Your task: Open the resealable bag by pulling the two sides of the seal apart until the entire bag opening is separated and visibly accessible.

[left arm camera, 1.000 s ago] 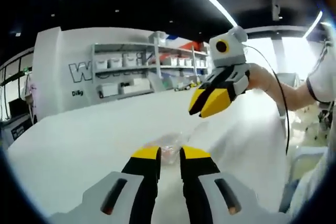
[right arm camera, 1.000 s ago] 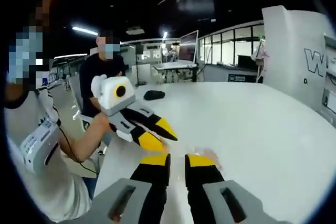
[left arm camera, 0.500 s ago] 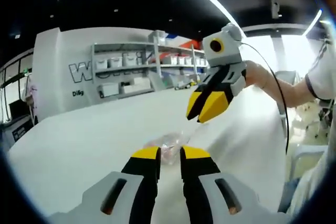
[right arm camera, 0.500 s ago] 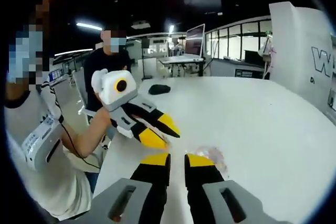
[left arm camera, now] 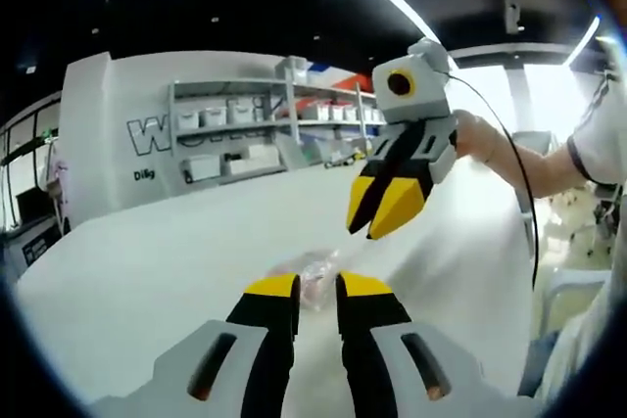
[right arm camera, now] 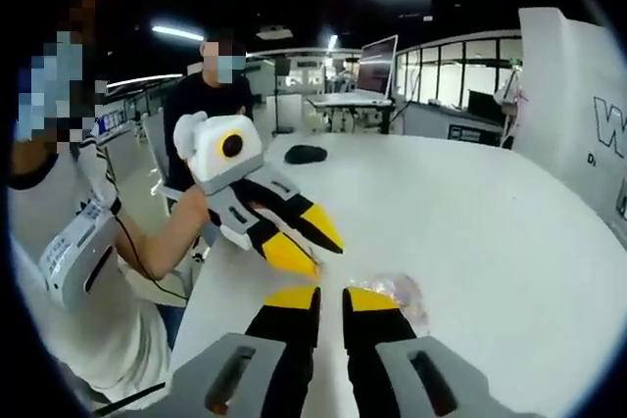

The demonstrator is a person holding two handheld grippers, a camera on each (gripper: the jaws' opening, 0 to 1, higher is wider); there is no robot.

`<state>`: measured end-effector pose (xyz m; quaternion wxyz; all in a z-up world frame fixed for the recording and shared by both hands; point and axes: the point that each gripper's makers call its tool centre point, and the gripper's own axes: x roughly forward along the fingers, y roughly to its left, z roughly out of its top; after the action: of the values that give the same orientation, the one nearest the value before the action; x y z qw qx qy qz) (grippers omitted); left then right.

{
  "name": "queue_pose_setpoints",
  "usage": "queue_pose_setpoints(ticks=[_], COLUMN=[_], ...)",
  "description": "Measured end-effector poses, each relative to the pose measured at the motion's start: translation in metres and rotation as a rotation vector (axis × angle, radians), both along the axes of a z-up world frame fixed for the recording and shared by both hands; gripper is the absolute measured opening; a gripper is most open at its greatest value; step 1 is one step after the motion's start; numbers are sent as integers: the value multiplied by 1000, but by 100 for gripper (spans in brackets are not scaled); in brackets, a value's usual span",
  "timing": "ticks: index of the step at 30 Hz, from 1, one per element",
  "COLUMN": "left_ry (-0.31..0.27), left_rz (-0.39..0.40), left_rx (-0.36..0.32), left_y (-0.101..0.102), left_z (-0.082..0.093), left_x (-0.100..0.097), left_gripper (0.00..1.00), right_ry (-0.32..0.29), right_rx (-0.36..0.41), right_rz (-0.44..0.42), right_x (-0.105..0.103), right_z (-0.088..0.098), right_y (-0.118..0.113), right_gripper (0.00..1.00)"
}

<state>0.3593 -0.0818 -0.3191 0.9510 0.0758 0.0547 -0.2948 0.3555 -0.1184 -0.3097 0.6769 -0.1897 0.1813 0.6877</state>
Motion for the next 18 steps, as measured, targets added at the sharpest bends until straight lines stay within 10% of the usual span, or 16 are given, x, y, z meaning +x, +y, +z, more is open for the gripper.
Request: queue_pose_setpoints(ticks=[18], left_ry=[1], left_rz=[-17], left_rx=[10], left_y=[-3], left_z=[-1], left_x=[-1], left_gripper=[16], right_ry=[37], right_rx=[-67], right_rz=[16], right_x=[-3], right_z=[-13], right_y=[-4], right_gripper=[0])
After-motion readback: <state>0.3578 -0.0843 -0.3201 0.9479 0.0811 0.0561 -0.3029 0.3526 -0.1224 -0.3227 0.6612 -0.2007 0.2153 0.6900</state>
